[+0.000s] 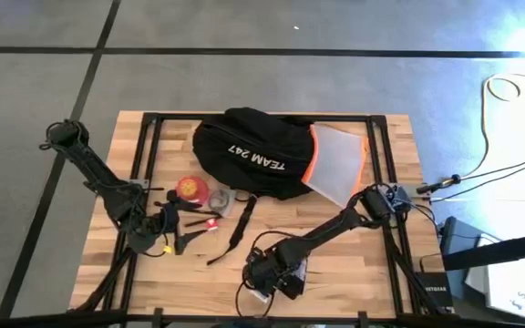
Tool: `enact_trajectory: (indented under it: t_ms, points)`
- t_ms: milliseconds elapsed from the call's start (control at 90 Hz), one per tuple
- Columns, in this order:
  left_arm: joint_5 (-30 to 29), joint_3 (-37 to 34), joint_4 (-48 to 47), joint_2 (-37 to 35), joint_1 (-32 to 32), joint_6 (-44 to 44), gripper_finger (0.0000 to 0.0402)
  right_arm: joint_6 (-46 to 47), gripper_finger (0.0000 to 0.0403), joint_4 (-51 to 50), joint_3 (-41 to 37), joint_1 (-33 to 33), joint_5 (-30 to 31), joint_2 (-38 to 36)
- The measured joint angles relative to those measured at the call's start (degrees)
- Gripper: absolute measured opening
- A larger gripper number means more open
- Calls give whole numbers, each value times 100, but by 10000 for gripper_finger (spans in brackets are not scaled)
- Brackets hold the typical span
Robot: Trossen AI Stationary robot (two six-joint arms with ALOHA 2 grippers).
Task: Unpack backpack
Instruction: Move the blue game card to the middle left of the table
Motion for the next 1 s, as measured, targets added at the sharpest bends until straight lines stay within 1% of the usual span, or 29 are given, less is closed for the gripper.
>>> enact_trajectory:
  t_ms: [133,200,278,344,411,478,611,700,800,922,1000]
  points:
    - [-21,0,-4,0,0,94,363,169,288,-323,427,-21,21,17]
    - [-23,0,-7,0,-18,103,363,280,290,-499,714,-58,65,11]
    - [-70,0,-2,0,-82,112,363,527,301,-718,1051,-131,351,10]
    - [-306,0,24,0,-185,172,363,777,309,-764,1362,-222,515,10]
    - [-675,0,134,-45,-330,314,363,991,310,-631,1611,-326,552,-3]
    - [-935,0,291,-153,-475,515,363,1208,304,-339,1761,-446,552,-12]
    - [-967,0,431,-483,-768,873,363,1666,292,488,1793,-704,547,-12]
    - [-1020,0,476,-730,-970,890,363,1962,295,1351,1802,-854,517,76]
    - [-1025,2,733,-1015,-1172,1136,363,2239,306,2278,1804,-944,226,298]
    - [-1038,2,1205,-1245,-1443,1679,363,2428,311,2973,1799,-976,83,568]
    - [-1053,4,1717,-1298,-1587,2231,363,2439,312,3283,1799,-1042,274,708]
